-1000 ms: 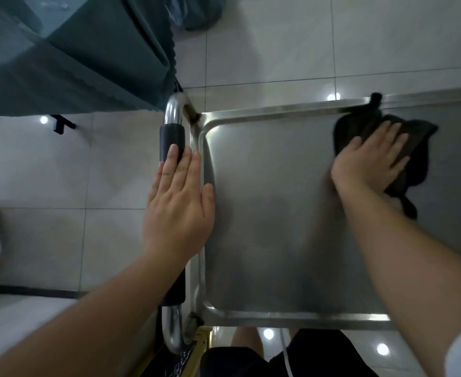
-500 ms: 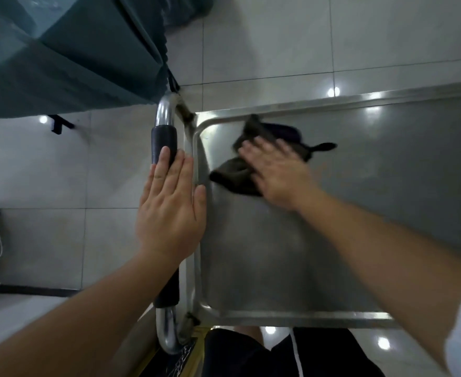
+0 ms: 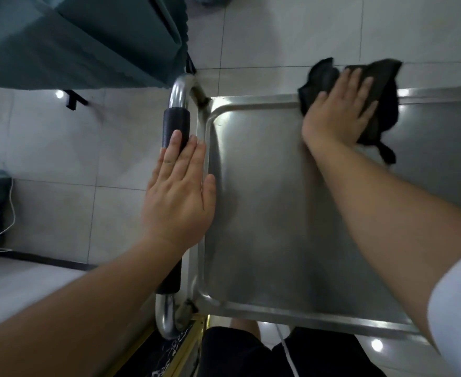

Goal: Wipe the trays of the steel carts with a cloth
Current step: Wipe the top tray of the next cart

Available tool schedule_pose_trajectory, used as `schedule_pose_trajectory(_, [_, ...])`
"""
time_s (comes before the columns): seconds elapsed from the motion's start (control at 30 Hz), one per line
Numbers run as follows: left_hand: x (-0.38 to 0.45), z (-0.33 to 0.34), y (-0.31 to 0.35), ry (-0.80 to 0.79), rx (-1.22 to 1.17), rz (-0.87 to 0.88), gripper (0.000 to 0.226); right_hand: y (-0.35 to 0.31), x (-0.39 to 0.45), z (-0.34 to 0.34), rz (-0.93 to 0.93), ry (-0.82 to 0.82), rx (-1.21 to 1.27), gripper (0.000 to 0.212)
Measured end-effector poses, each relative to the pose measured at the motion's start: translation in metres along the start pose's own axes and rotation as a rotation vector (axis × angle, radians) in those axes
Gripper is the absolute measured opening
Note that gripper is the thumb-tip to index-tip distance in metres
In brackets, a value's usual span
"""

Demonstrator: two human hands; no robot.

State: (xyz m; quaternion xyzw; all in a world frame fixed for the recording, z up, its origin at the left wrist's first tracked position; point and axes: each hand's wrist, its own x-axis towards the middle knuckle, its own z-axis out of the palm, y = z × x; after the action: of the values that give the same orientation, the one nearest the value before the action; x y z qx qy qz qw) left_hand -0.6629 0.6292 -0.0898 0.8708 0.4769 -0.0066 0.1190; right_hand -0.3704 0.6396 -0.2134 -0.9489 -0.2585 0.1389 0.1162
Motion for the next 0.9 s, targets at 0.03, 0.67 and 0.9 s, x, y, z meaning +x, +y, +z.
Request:
schedule_pose_trajectory(0.03, [0.0,0.0,0.001,0.003,0.002,-0.002,0.062,-0.023,-0.016,0.01,-0.111,-0.044,-0.021,0.066])
schedule_pose_trajectory(0.67, [-0.001,0.009,-0.006,0.09,0.032,0.03,0.059,0.058,-0.181,0.03,-0.847,-0.217,-0.119,0.059])
schedule_pose_trajectory(0.9, [0.0,0.006,-0.006,0.057,0.025,0.039,0.061,0.142,-0.07,-0.024,-0.338,-0.219,-0.193,0.065])
